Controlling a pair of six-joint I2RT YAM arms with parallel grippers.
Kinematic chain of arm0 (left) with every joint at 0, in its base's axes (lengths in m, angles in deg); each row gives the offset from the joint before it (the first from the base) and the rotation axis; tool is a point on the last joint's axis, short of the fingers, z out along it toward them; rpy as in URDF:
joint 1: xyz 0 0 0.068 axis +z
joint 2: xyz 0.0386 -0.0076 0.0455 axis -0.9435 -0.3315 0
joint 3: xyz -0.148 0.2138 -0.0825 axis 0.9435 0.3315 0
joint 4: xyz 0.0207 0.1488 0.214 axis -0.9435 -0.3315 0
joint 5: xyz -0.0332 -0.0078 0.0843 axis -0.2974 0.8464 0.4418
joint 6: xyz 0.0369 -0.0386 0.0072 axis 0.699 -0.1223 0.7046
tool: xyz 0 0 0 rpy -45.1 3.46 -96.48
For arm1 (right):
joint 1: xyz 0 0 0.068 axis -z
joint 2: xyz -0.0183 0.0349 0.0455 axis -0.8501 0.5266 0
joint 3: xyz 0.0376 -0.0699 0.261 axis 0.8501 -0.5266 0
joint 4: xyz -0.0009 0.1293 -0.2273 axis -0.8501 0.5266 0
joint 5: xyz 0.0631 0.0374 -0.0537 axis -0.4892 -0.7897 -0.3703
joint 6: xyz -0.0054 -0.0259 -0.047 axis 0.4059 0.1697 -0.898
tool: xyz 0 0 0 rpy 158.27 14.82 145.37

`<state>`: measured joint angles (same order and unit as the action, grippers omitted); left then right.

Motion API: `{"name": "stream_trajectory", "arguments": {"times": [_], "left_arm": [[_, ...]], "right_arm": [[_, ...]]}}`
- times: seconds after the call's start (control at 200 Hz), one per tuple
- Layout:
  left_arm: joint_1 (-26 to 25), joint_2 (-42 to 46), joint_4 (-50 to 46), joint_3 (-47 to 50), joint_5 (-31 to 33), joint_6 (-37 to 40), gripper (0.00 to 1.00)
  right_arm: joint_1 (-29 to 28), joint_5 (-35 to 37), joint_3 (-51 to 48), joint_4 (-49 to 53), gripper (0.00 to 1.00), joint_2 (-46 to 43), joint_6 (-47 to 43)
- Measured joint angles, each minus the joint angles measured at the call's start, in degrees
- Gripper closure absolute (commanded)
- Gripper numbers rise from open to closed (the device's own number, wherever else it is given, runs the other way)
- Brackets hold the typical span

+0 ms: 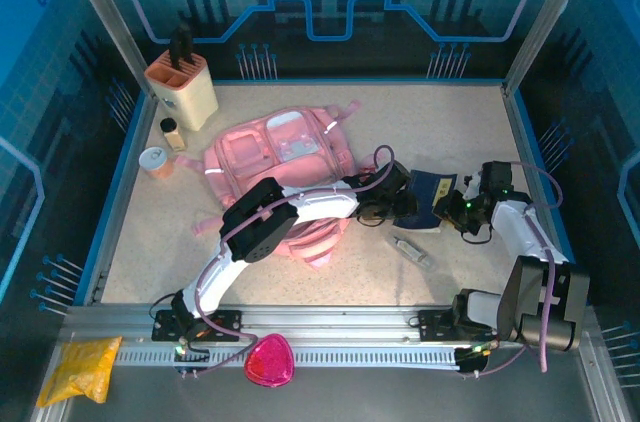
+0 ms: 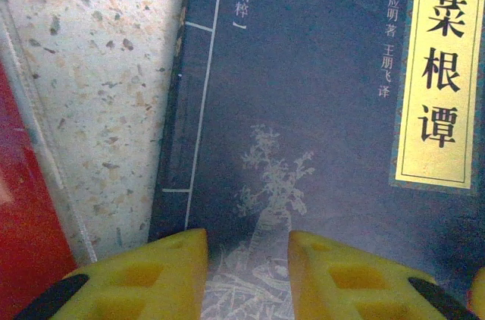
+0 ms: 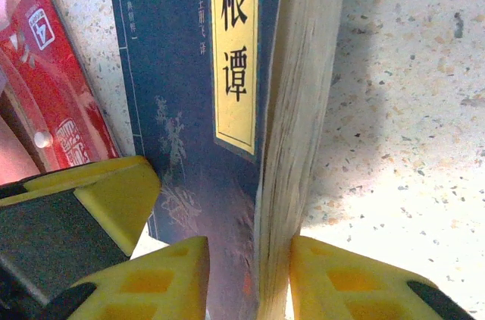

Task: Pack the student bag
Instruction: Pick up the book from the middle-right of the table.

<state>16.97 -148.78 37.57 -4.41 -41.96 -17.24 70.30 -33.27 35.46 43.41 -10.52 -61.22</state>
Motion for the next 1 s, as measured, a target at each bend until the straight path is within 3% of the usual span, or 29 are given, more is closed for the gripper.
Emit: {"name": "stream_trajectory", "arguments": {"times": [0.28,0.59,0.755,1.001], "left_arm": [[0.0,0.0,-0.1,-0.1,0.0,0.0,0.65],[0.2,0.0,-1.5,-1.1,0.0,0.4,0.57],[1.0,2.3,-0.2,1.2,-0.5,0.4,0.42],[5.8,17.0,7.0,16.0,-1.8,-2.2,0.21]], "right_arm": [[1.5,-2.1,0.0,-0.2,0.84,0.1,0.0],[2.4,-4.3,0.0,-0.2,0.95,0.0,0.7],[2.6,-5.5,0.1,-0.2,0.99,-2.3,1.3],[2.6,-8.2,3.5,0.6,1.0,-7.1,3.2]]}}
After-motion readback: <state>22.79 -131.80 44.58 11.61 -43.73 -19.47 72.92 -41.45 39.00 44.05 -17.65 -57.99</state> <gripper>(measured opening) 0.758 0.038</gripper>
